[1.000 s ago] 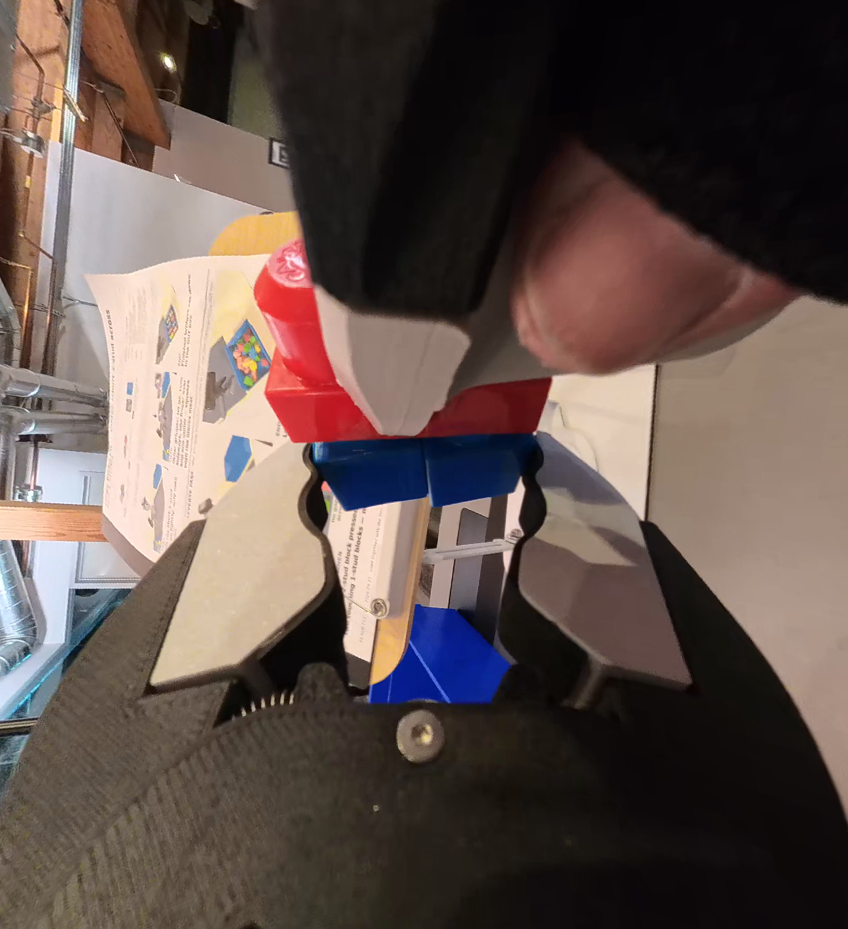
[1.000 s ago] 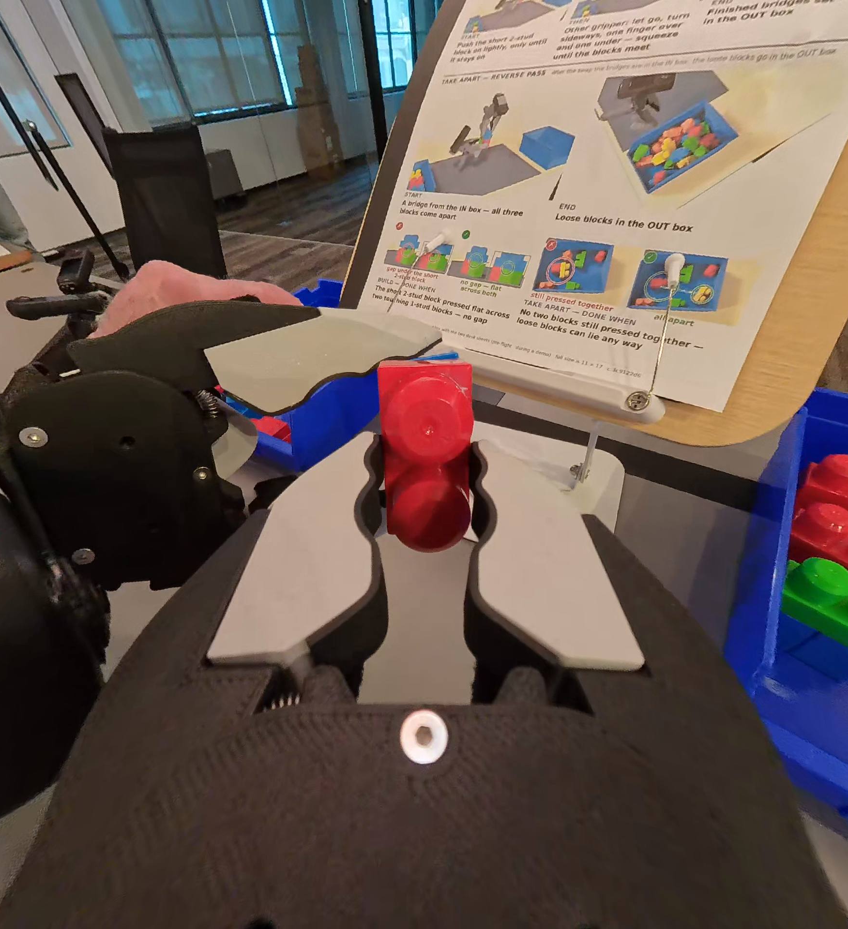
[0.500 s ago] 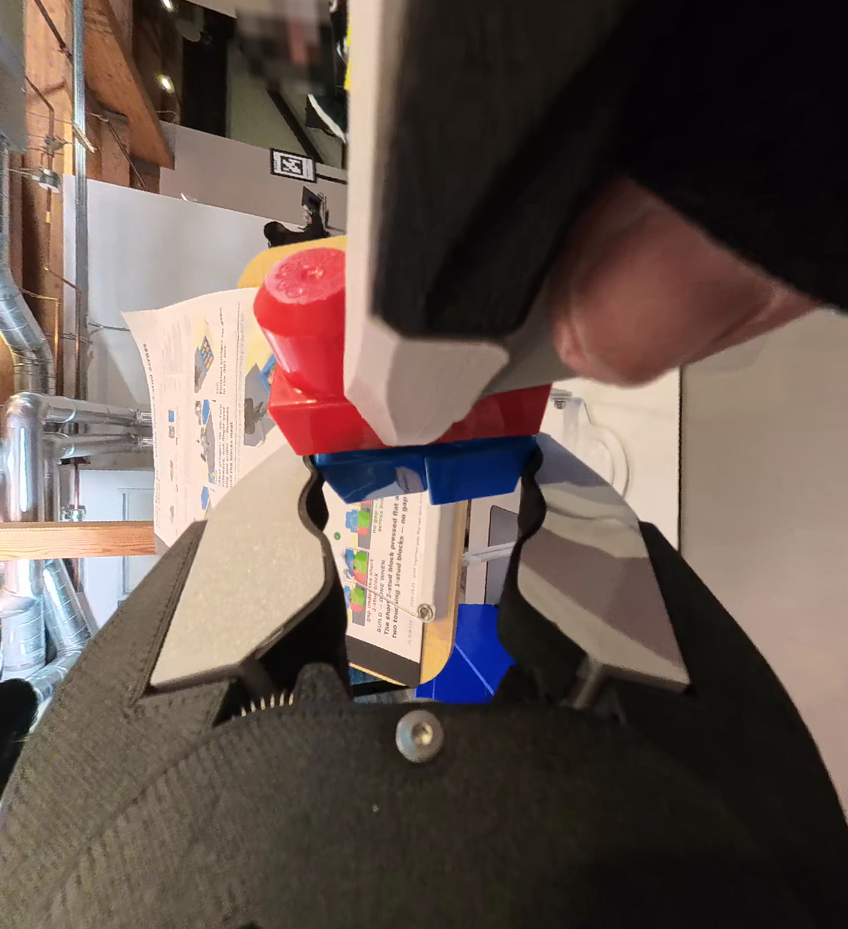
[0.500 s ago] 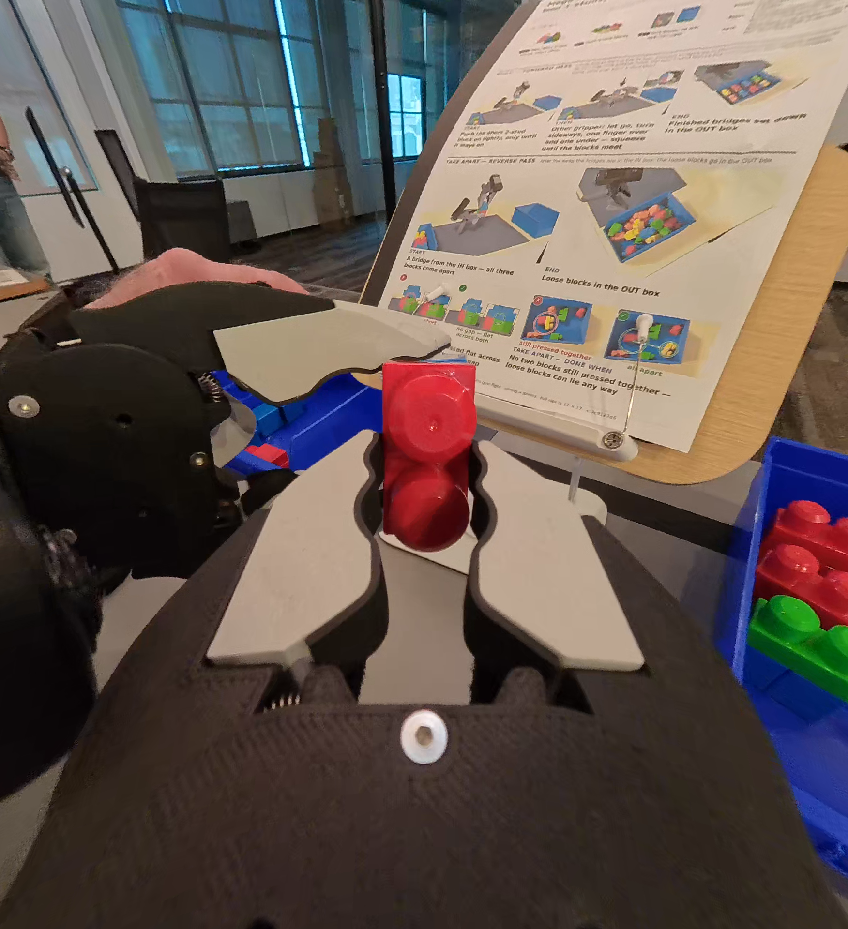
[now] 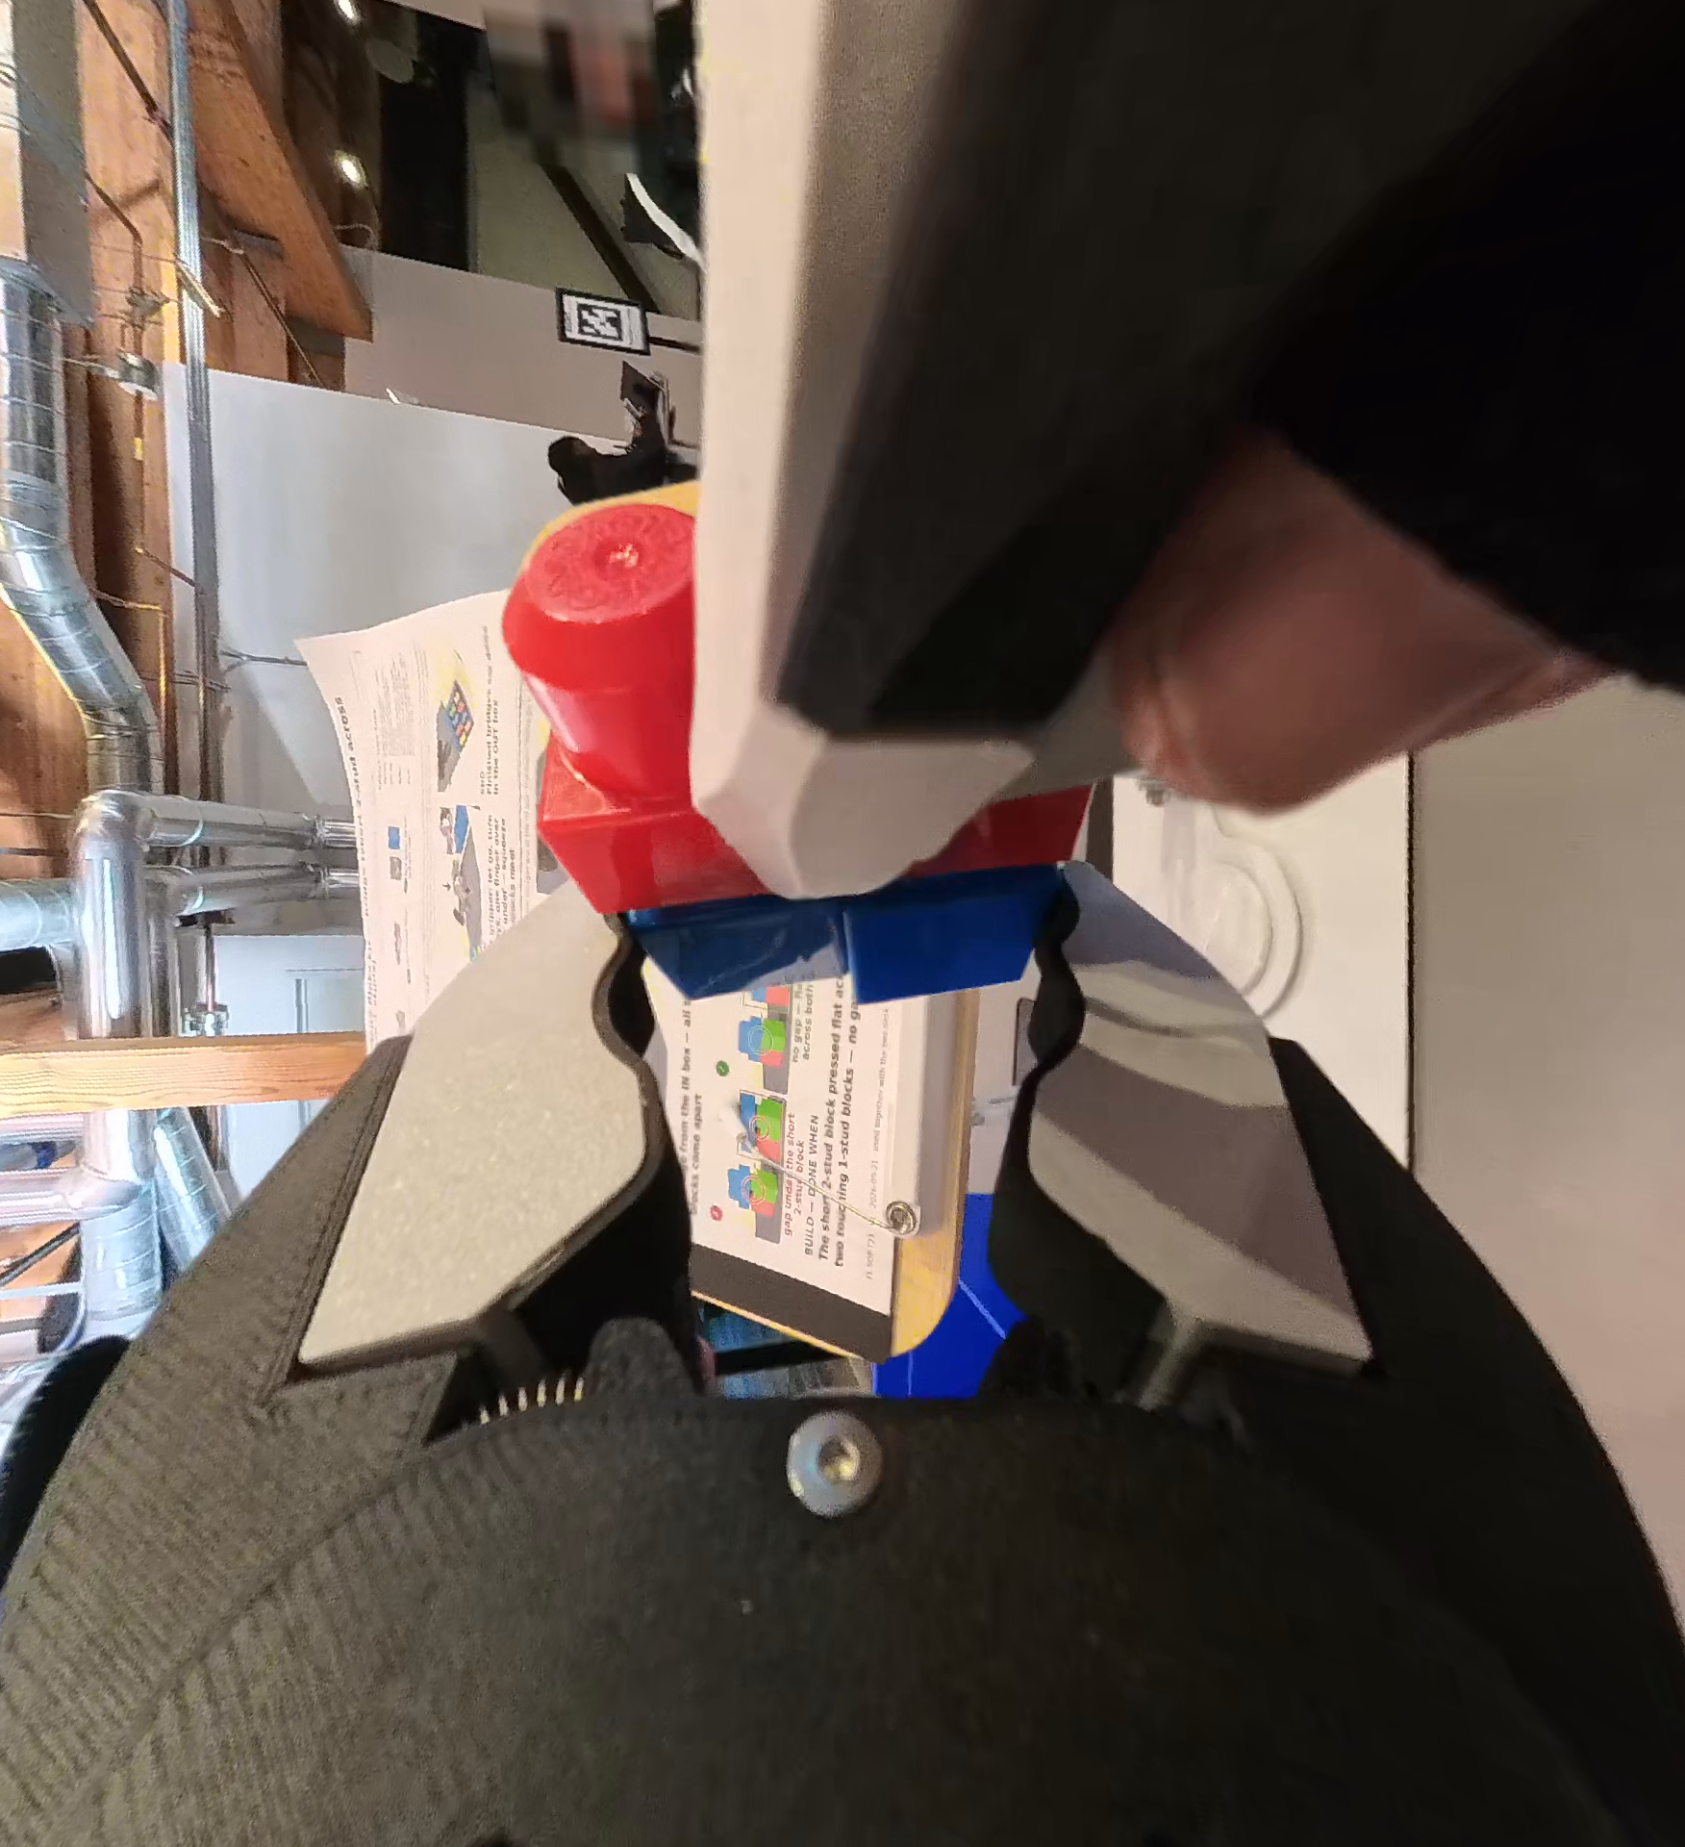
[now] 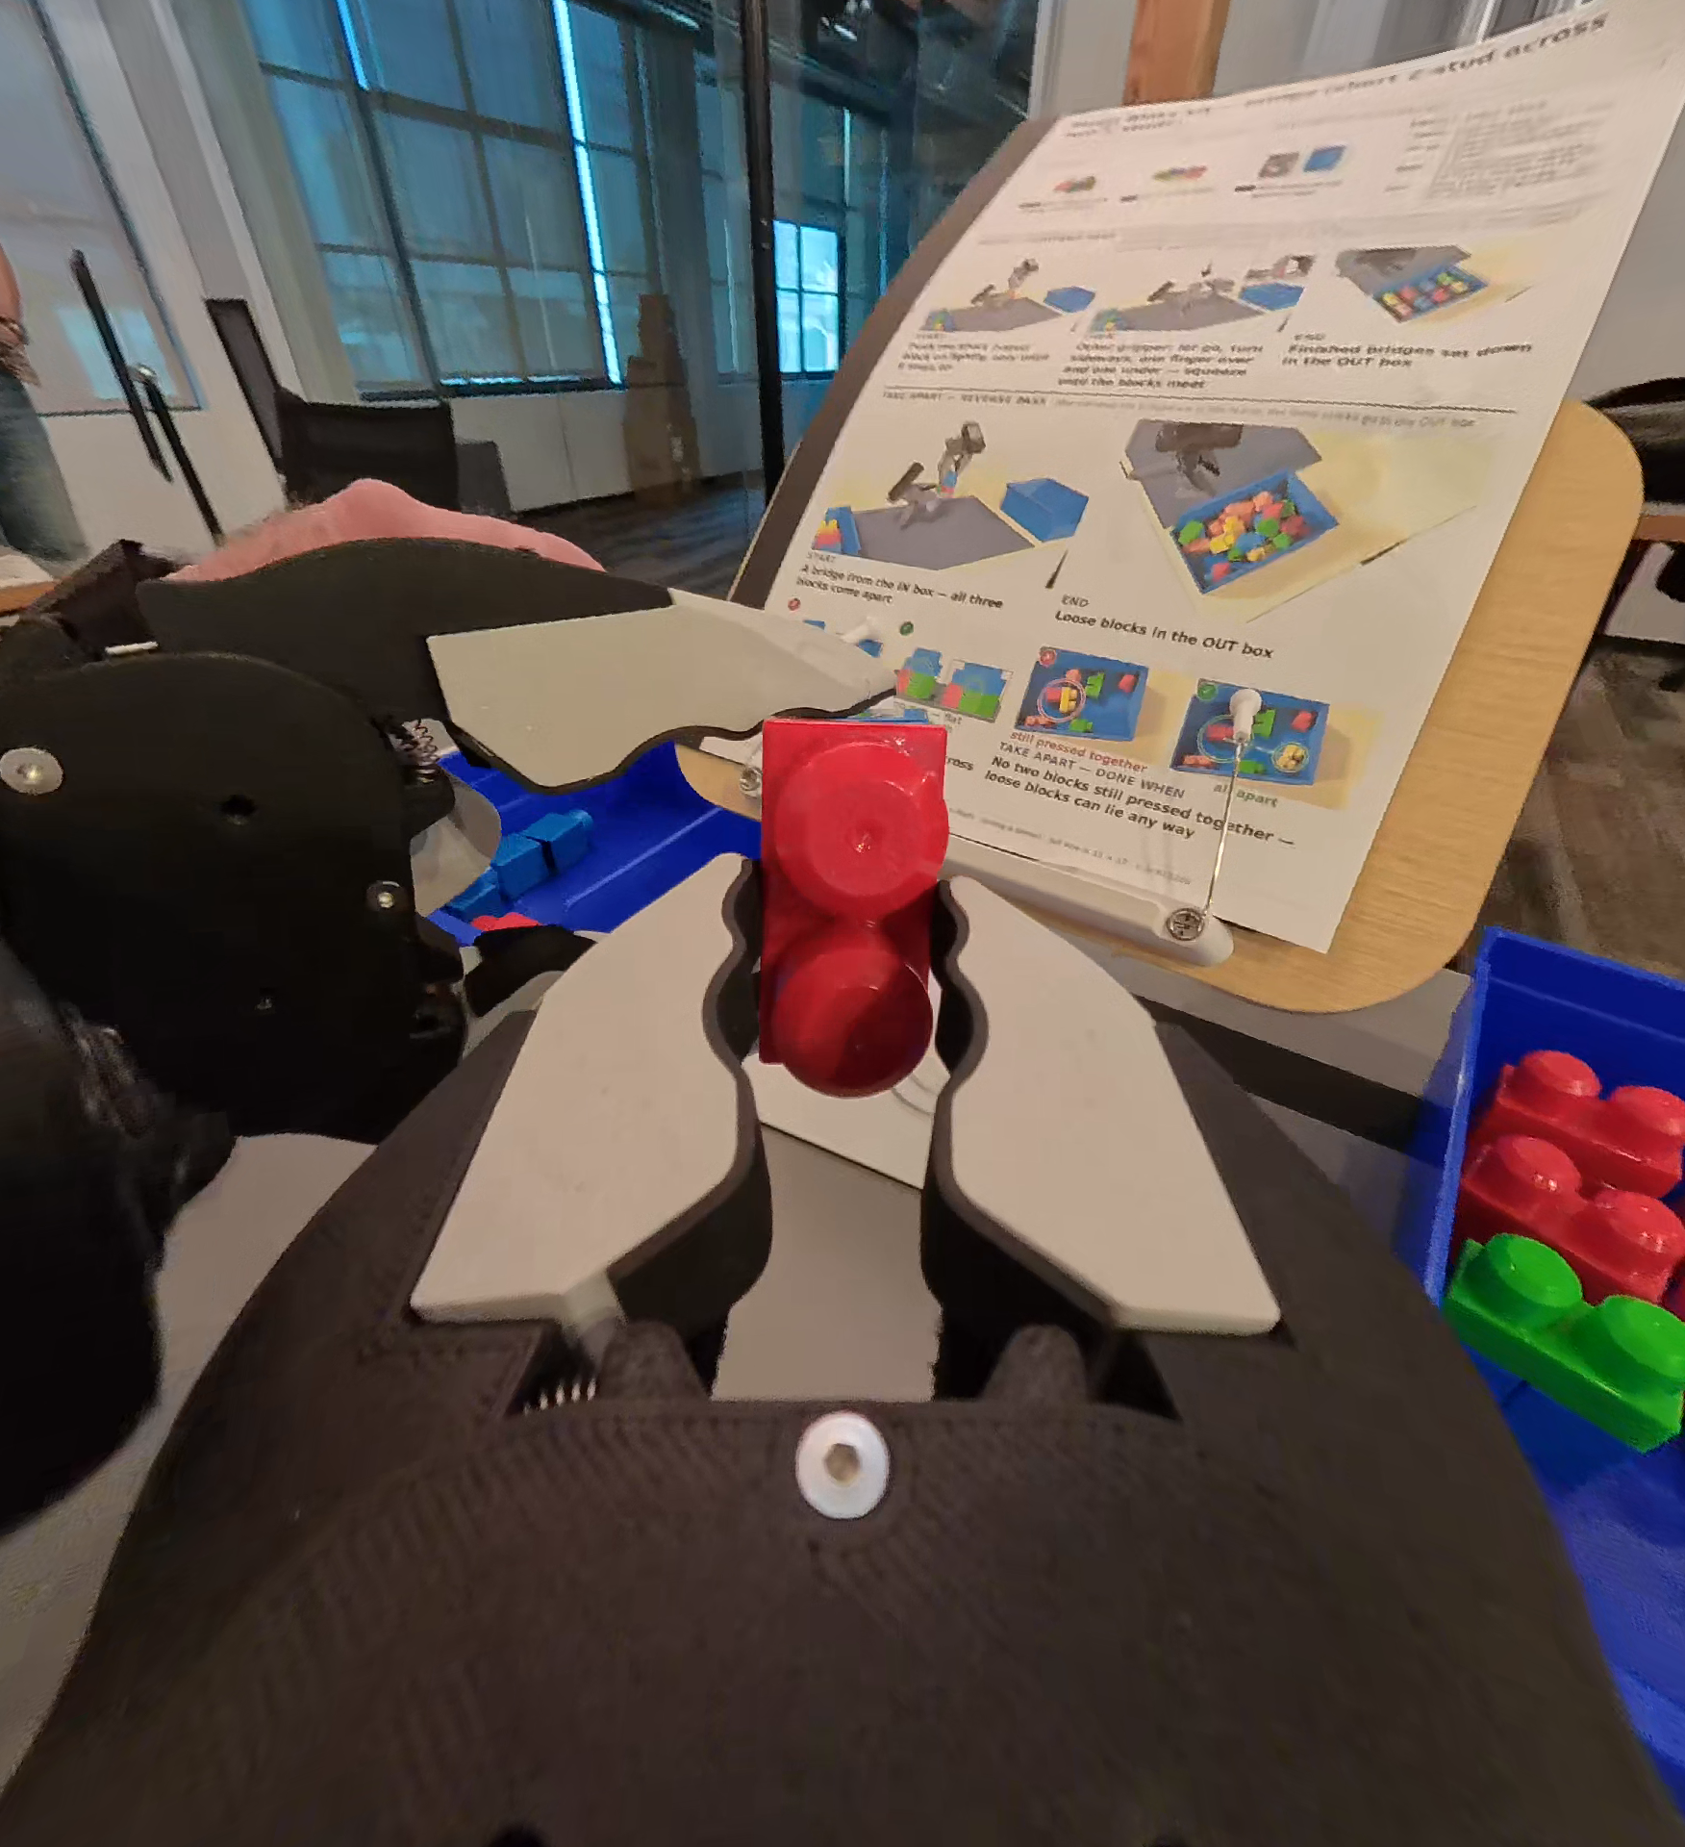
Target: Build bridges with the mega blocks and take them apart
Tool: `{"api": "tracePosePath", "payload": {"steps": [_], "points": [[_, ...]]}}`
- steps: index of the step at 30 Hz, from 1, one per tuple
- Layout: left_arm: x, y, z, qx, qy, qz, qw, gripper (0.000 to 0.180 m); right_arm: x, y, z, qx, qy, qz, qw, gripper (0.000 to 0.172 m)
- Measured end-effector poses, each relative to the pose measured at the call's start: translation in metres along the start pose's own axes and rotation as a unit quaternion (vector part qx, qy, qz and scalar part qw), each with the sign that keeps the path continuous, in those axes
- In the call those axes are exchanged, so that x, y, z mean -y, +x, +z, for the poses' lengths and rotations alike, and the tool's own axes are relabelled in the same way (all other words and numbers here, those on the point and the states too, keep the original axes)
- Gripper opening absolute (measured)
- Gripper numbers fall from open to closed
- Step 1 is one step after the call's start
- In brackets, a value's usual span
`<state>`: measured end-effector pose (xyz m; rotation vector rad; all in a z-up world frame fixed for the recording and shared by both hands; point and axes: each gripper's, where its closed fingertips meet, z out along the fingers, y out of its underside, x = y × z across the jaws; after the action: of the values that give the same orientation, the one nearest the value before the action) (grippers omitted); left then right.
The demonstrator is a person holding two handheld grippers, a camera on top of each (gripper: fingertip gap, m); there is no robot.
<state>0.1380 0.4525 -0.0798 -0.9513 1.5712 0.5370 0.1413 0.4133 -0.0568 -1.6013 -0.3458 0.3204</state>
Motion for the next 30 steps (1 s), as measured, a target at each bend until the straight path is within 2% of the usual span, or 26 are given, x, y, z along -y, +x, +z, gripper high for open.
{"api": "tracePosePath", "payload": {"steps": [16, 25, 30], "points": [[0.014, -0.006, -0.005, -0.018, 0.027, -0.002, 0.999, 0.074, 0.010, 0.008, -0.010, 0.073, 0.076, 0.061, 0.993, 0.033], [0.021, -0.010, -0.008, -0.033, 0.022, -0.018, 0.999, 0.074, 0.018, 0.010, -0.016, 0.055, 0.117, 0.027, 0.991, 0.033], [0.022, -0.012, -0.009, -0.034, 0.019, -0.031, 0.999, 0.074, 0.019, 0.008, -0.016, 0.036, 0.115, -0.006, 0.993, 0.033]]}}
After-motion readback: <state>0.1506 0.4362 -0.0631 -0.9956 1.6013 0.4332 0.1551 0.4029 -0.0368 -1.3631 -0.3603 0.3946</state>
